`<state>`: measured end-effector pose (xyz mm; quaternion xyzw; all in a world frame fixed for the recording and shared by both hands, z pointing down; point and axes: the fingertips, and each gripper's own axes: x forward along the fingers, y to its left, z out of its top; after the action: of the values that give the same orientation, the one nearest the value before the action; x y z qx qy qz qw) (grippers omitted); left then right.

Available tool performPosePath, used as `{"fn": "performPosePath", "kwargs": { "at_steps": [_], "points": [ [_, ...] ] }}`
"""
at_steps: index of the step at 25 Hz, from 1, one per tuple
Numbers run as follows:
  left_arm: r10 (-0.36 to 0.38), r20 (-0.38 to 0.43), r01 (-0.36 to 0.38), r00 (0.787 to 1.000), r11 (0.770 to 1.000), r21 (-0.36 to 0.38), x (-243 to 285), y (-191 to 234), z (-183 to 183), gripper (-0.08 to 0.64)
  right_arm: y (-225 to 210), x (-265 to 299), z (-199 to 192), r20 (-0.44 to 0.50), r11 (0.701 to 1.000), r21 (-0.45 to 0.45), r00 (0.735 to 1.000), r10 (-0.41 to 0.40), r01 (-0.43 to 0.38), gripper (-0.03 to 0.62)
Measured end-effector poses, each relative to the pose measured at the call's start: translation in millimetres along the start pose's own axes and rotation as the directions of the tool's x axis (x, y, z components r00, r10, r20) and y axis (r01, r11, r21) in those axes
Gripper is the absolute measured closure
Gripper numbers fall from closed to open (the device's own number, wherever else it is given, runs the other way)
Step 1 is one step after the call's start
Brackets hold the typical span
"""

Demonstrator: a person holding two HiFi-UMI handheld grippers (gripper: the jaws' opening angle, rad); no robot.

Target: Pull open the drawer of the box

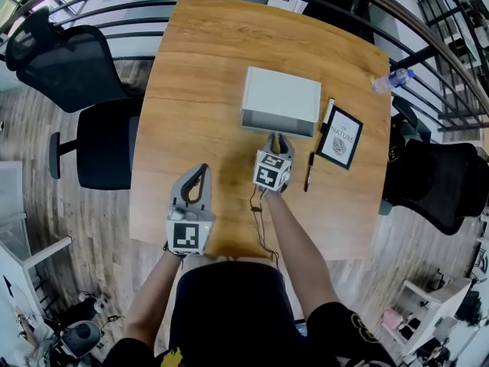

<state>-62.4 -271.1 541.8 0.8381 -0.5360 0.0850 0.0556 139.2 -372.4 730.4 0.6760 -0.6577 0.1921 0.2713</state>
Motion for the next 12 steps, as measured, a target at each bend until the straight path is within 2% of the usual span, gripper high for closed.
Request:
{"fn": "performPosePath", "kwargs": {
  "at_steps": [12],
  "points": [
    [-0.006,0.01,0.006,1.0,1.0,-0.004,-7.6,-7.3,1.0,0.55,5.9,-23.4,-19.9,-0.016,1.0,0.018,1.0,0.009,-0.009,0.525]
  ]
}}
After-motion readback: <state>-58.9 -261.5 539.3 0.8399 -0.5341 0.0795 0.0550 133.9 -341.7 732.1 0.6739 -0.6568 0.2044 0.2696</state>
